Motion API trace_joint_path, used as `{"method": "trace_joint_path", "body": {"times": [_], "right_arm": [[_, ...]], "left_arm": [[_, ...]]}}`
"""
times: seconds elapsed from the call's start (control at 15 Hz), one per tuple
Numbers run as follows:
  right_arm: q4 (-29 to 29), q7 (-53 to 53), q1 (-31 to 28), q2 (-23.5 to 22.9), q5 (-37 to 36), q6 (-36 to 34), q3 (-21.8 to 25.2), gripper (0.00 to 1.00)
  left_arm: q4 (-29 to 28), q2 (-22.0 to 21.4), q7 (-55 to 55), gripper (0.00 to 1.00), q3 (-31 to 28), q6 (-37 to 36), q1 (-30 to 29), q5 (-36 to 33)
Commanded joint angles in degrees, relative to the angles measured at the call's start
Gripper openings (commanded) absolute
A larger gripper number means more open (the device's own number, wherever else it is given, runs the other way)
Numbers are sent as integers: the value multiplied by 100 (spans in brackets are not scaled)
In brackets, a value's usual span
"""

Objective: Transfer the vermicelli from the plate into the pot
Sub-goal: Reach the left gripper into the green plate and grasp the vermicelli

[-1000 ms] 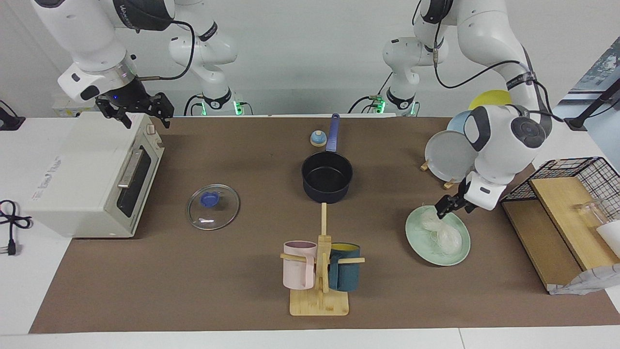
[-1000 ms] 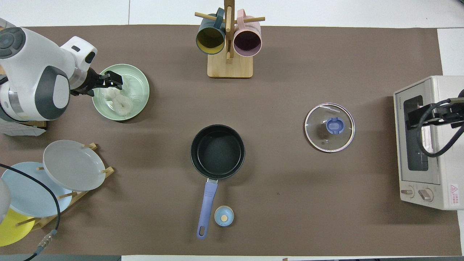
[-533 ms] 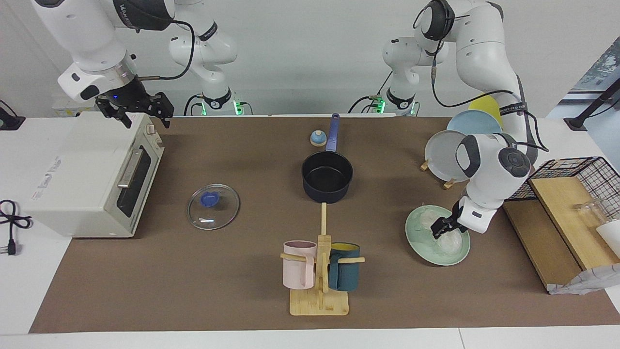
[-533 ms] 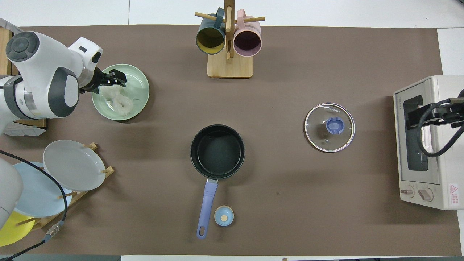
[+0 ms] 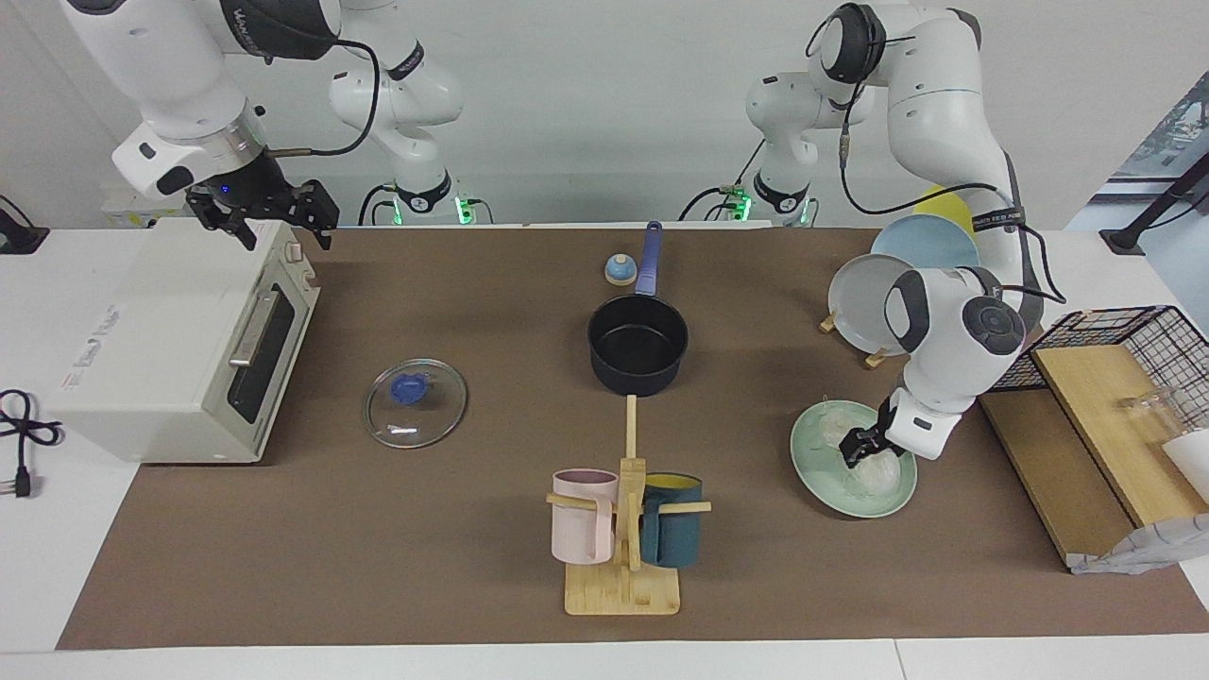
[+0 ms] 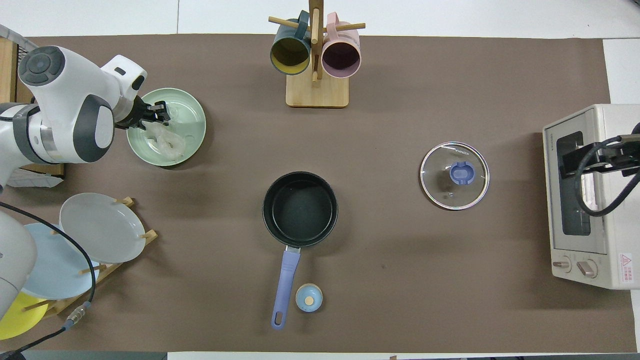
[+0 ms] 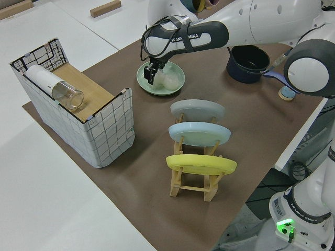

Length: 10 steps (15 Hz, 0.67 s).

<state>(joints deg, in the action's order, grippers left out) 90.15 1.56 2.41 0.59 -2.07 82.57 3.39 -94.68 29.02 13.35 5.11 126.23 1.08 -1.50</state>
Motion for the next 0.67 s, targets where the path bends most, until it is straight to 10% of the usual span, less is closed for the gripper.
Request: {"method": "trace_joint_path", "body": {"times": [0.0, 0.6], "right_arm": [[196, -59, -100, 152, 93, 119, -57, 100], [196, -59, -100, 152, 93, 119, -57, 100]], "left_arm": [[63, 34, 53, 0, 7, -124, 7, -158], [520, -1625, 176, 0, 69, -2733, 226, 956]]}}
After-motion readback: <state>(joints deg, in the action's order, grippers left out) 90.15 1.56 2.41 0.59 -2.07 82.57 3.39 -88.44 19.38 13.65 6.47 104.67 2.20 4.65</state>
